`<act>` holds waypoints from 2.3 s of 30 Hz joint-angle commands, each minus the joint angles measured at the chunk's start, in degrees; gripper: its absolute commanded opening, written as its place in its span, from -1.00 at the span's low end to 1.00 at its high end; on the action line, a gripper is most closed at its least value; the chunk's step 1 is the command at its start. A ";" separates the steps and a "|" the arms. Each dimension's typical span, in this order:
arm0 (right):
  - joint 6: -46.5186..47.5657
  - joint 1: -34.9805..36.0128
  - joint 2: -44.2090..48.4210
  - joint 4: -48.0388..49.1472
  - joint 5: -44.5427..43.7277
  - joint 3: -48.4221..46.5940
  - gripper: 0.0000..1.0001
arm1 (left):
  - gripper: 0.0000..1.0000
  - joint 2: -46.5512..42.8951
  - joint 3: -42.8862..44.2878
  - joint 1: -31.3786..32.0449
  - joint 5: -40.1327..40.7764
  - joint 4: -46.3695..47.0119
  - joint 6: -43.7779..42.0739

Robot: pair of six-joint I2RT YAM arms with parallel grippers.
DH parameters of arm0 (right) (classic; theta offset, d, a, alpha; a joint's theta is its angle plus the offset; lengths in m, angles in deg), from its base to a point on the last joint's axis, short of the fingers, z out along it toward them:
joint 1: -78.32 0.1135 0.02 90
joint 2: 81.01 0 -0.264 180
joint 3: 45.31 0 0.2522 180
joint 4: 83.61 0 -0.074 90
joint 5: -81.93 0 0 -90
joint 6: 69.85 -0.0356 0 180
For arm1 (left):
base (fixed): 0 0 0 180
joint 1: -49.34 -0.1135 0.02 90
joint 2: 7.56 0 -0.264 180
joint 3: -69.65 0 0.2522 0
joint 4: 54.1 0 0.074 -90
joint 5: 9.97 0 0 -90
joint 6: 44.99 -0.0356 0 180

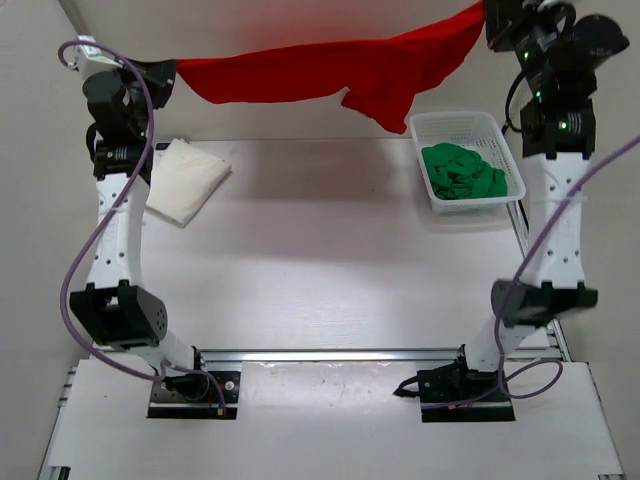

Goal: Fold and stack the t-shirts
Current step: Flatten out the tshirt, then fold the flattened tshirt in 1/3 of the way

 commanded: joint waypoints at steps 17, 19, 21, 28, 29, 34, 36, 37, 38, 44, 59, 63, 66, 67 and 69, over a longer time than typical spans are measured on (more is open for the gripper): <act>-16.51 18.45 59.54 -7.34 -15.88 108.70 -1.00 | -1.00 -39.09 -80.80 -4.88 3.27 4.65 -8.69; -20.55 18.81 64.99 -13.40 -14.92 112.21 -1.00 | -1.00 -41.28 -82.30 -6.38 0.97 -0.62 -10.63; -23.54 17.16 70.10 -17.91 -11.06 113.80 -1.00 | -1.00 -44.10 -83.62 -7.27 -0.61 -5.96 -13.70; -36.38 31.54 82.68 -30.74 -25.60 109.34 -1.00 | -1.00 -48.33 -83.00 -9.73 -7.02 -12.59 -16.45; -36.21 32.86 81.64 -30.93 -27.90 108.28 -1.00 | -1.00 -47.55 -83.35 -9.99 -7.47 -10.23 -15.65; -28.69 29.39 70.59 -21.22 -26.01 107.57 -1.00 | -1.00 -42.10 -79.85 -3.17 -1.62 -2.93 -9.93; -24.38 21.77 65.04 -14.60 -18.89 108.09 -0.99 | -1.00 -39.37 -78.18 -0.60 0.96 -1.17 -8.35; -22.43 16.15 62.06 -9.88 -13.39 107.83 -1.00 | -1.00 -37.45 -77.39 0.89 1.39 -0.20 -7.30; -21.28 13.39 58.81 -5.23 -7.41 107.66 -1.00 | -1.00 -35.17 -76.69 1.16 1.75 1.20 -6.77; -16.62 9.41 39.22 2.72 -10.07 98.18 -1.00 | -1.00 -22.95 -71.85 0.73 2.63 7.01 -3.25; -12.31 7.48 4.93 8.45 -12.80 69.80 -0.99 | -1.00 4.30 -49.45 0.73 4.92 8.86 -1.32; -11.16 7.04 -2.20 8.53 -11.75 61.98 -1.00 | -0.90 9.23 -45.66 0.29 4.82 8.16 -1.32; -9.94 7.48 -7.20 6.62 -11.48 56.00 -1.00 | -0.52 10.64 -44.60 -0.24 4.48 8.08 -1.66; -9.50 7.65 -8.96 5.03 -12.09 53.45 -0.93 | -0.45 10.47 -44.51 -0.59 3.60 7.81 -1.75; -8.71 8.79 -10.20 3.80 -12.54 50.55 -0.75 | -0.24 8.82 -45.29 -0.68 2.89 7.37 -1.84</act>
